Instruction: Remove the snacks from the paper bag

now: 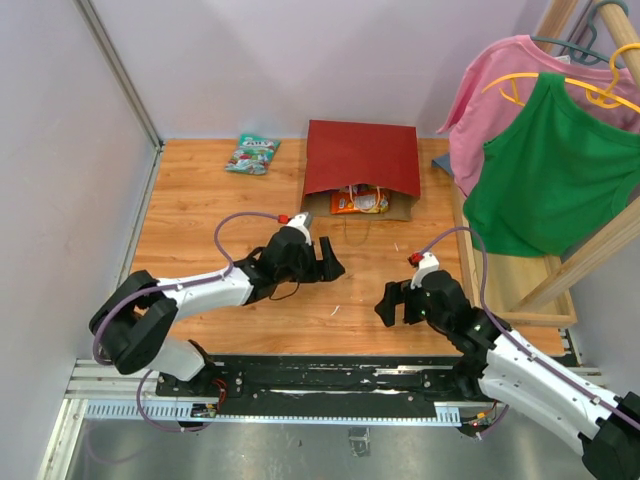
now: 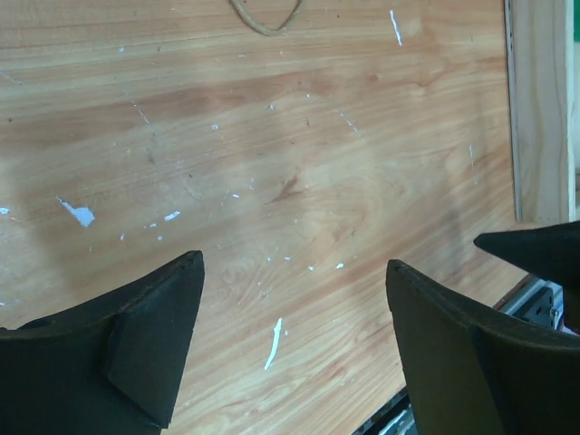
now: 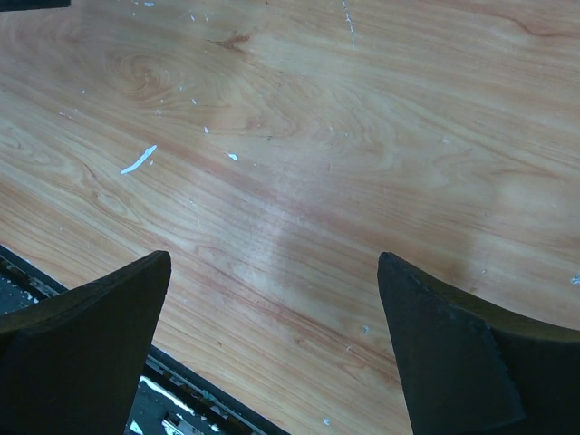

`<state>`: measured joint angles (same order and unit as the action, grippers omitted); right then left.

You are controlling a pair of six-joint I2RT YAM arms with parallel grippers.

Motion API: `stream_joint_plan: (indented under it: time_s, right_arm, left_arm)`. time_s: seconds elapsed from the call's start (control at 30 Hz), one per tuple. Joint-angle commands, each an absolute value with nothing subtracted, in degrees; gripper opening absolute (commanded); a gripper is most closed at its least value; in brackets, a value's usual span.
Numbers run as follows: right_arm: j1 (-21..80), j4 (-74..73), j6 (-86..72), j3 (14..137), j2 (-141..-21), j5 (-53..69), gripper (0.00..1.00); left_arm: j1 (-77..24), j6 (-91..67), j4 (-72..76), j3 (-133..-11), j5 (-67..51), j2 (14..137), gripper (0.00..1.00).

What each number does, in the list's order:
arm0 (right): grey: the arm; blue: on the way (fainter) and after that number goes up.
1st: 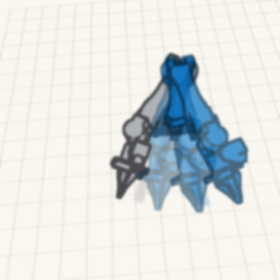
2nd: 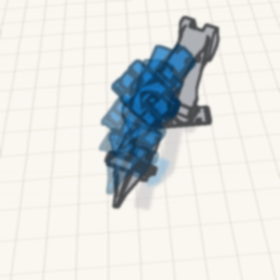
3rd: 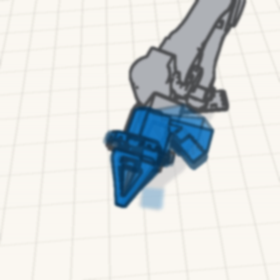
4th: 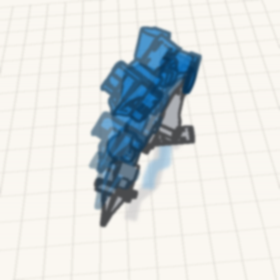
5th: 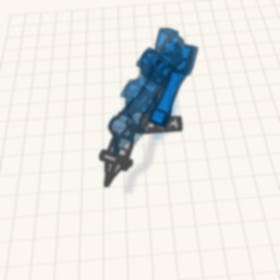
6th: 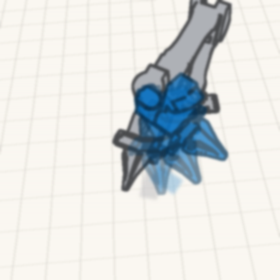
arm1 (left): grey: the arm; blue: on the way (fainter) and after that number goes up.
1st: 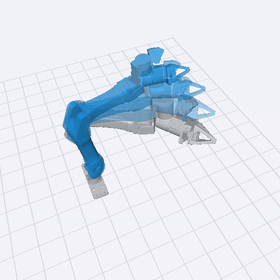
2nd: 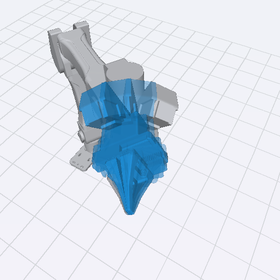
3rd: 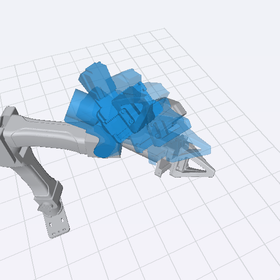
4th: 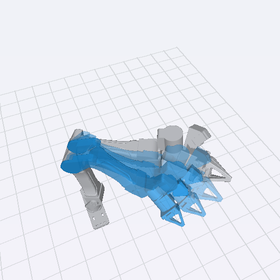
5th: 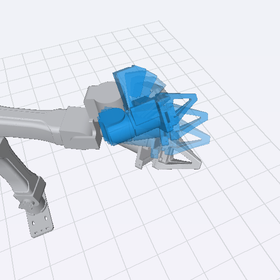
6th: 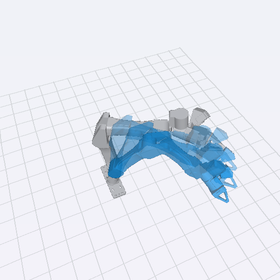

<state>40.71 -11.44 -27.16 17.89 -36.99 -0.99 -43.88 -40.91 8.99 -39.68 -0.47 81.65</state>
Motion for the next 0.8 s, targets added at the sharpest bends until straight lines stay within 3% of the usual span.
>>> stream_joint_plan:
  time_s: [0.0,0.23,0.43,0.63,0.77]
  right_arm:
    - [39.8,-10.5,-29.1,17.7,-36.8,-1.6,0.98]
    - [39.8,-13.1,-27.8,19.0,-35.6,-1.1,0.98]
    - [39.8,-15.3,-27.6,18.6,-32.8,-0.6,0.98]
    - [39.8,-16.5,-25.9,18.6,-31.6,-1.0,0.98]
    - [39.8,-16.2,-24.7,18.7,-32.2,-1.1,0.98]
  left_arm:
    - [-44.4,-45.3,21.5,-39.1,3.7,82.8,0.86]
    - [-43.4,-48.9,31.4,-40.1,-1.2,90.4,0.86]
    - [-35.6,-53.3,40.0,-41.7,-9.5,98.3,0.82]
    - [-31.3,-51.7,37.3,-48.4,-8.7,102.3,0.71]
    - [-30.6,-51.7,36.3,-52.6,-8.0,106.3,0.58]
